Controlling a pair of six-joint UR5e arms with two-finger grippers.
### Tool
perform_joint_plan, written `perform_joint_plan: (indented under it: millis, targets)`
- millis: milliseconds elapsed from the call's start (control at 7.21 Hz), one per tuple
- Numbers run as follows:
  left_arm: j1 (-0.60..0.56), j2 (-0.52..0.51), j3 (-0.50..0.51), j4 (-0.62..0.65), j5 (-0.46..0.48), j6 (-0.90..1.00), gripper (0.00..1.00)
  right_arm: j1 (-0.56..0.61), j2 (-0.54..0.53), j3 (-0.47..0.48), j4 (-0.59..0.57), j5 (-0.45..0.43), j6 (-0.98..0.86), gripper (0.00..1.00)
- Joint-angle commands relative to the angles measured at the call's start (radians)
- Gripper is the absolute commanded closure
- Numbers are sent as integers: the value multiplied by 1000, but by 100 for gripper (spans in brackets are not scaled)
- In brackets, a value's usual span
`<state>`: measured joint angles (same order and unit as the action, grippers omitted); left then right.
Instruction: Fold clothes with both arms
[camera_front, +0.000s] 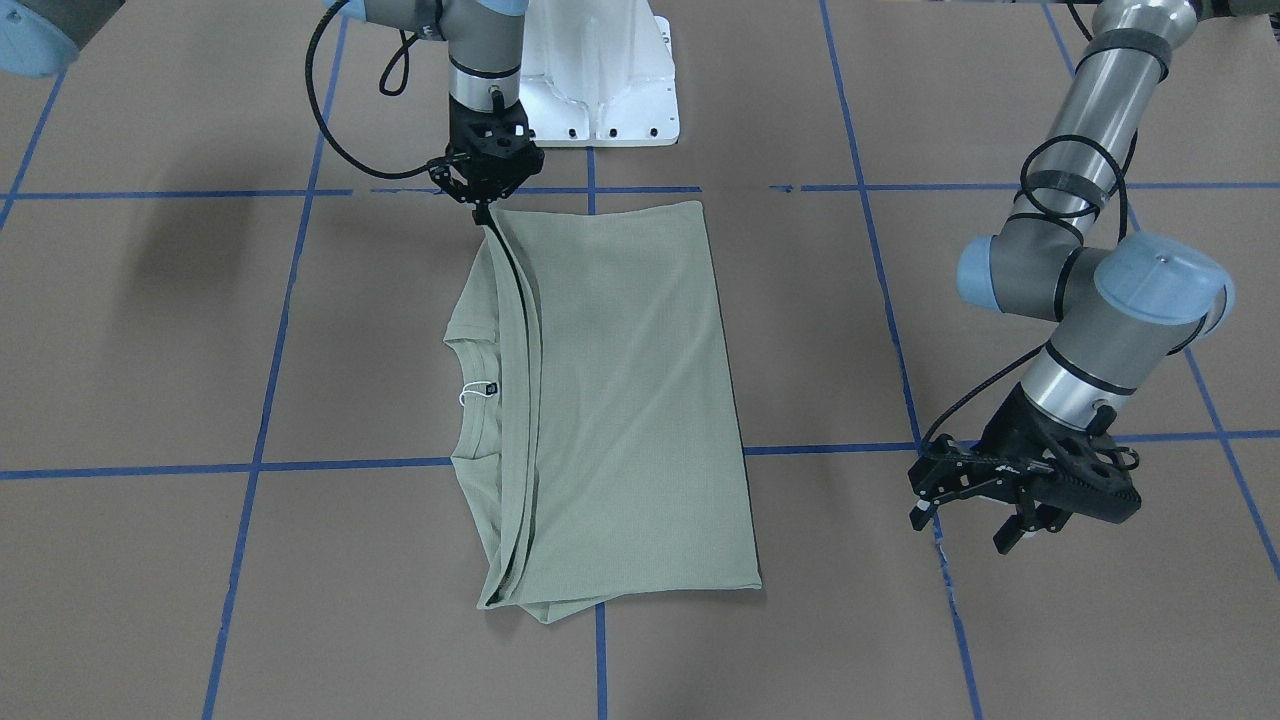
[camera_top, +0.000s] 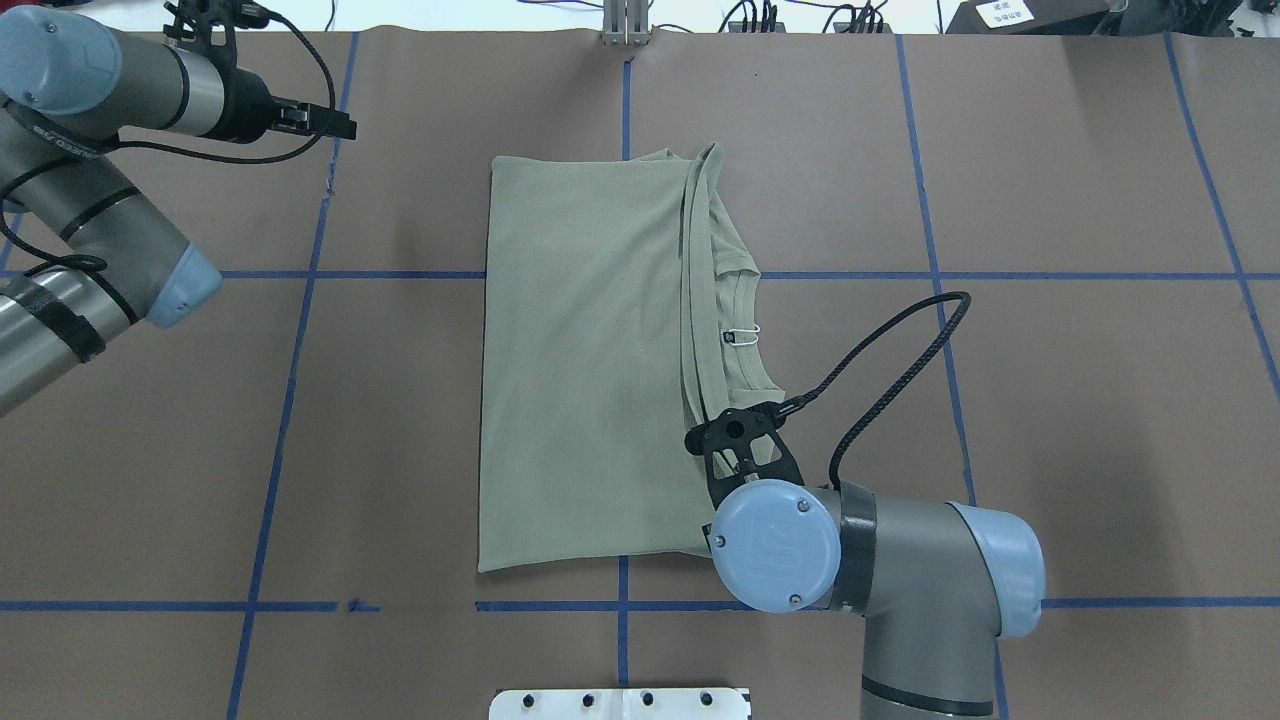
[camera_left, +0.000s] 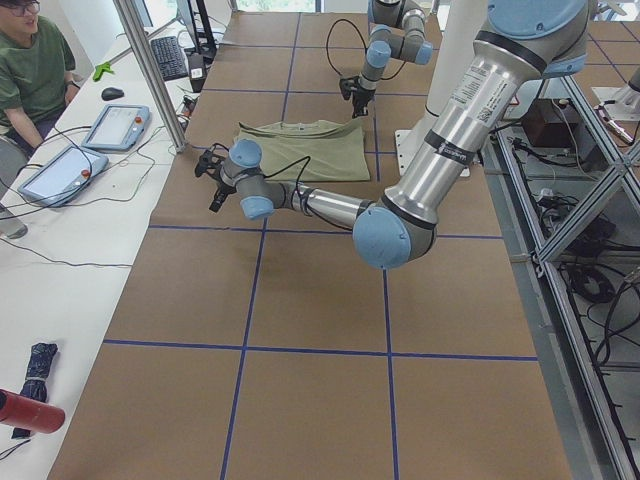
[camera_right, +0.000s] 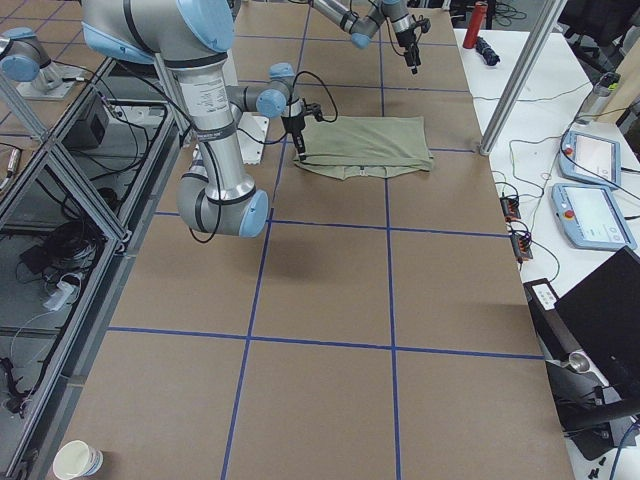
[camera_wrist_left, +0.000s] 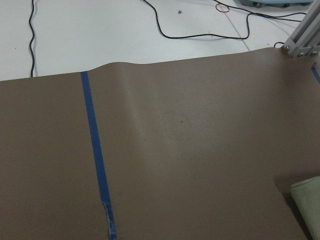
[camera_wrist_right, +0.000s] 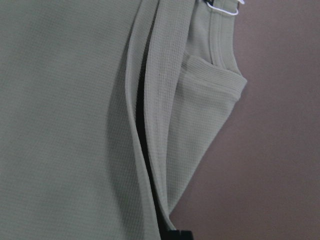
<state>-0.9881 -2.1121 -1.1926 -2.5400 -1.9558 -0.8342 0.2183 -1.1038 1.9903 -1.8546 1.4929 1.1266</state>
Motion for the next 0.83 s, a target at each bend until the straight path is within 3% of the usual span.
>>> perform_joint_plan:
  millis: [0,278,555,694]
  targets:
    - [2,3,-2,0,0,-3,0,-29,-53,21,3,0,176,100]
    - [5,40,-35,-3,0,-3,0,-54,-50,21,8,-5,289,1]
    - [5,41,-38,-2,-5,-3,0,-7,-35,33,27,4,253,0]
    - [5,41,-36,-2,-20,-3,0,42,-30,24,94,10,181,0]
